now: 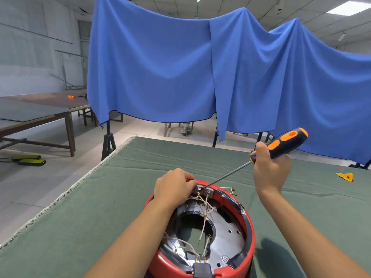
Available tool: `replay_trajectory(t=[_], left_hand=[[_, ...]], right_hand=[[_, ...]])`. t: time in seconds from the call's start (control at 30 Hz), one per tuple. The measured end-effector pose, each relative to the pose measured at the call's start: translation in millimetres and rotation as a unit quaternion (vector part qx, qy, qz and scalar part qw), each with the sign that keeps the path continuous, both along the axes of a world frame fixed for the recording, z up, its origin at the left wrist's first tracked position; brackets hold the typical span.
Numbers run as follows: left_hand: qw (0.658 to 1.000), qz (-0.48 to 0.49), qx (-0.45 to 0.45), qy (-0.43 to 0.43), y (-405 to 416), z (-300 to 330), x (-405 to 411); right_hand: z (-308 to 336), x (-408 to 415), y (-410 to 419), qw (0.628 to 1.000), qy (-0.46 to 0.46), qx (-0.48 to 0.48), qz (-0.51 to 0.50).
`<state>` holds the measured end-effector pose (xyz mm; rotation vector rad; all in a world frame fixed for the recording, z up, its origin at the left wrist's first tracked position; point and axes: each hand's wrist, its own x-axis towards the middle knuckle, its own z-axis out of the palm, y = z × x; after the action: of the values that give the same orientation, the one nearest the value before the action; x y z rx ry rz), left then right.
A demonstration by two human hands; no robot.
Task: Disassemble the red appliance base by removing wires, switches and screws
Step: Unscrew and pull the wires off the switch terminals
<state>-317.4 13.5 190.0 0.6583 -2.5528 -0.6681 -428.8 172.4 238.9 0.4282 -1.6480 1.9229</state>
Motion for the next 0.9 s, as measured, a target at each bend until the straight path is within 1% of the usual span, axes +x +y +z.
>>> replay_trajectory(t=[0.1,0.2,0.33,0.43,0.63,0.9], left_hand=[[1.000,0.001,-0.005,0.000,1.2,-1.3,0.5],[1.000,0.002,-0.007,0.000,2.0,-1.2,0.5],[1.000,0.004,-0.012,0.000,3.4,-0.8,1.3],[1.000,0.007,-0.010,-0.005,3.2,0.1,0.8],[1.000,0.006,-0.004,-0.009,3.3,0.0,0.1],[1.000,0.004,0.003,-0.009,2.7,-0.3,0.5]], right_hand=[[-5.9,13.5,5.6,0.999,0.050,0.003,0.019],[-8.8,22.8,7.9,0.997,0.068,0.002,0.027],[-6.3,27.5,10.8,0.996,0.080,0.035,0.024],[3.0,24.3,7.6,0.993,0.089,0.078,0.027],[23.4,-0.7,-9.3,0.992,0.011,0.125,0.023],[24.4,-32.2,-26.1,0.983,-0.099,0.155,-0.014]])
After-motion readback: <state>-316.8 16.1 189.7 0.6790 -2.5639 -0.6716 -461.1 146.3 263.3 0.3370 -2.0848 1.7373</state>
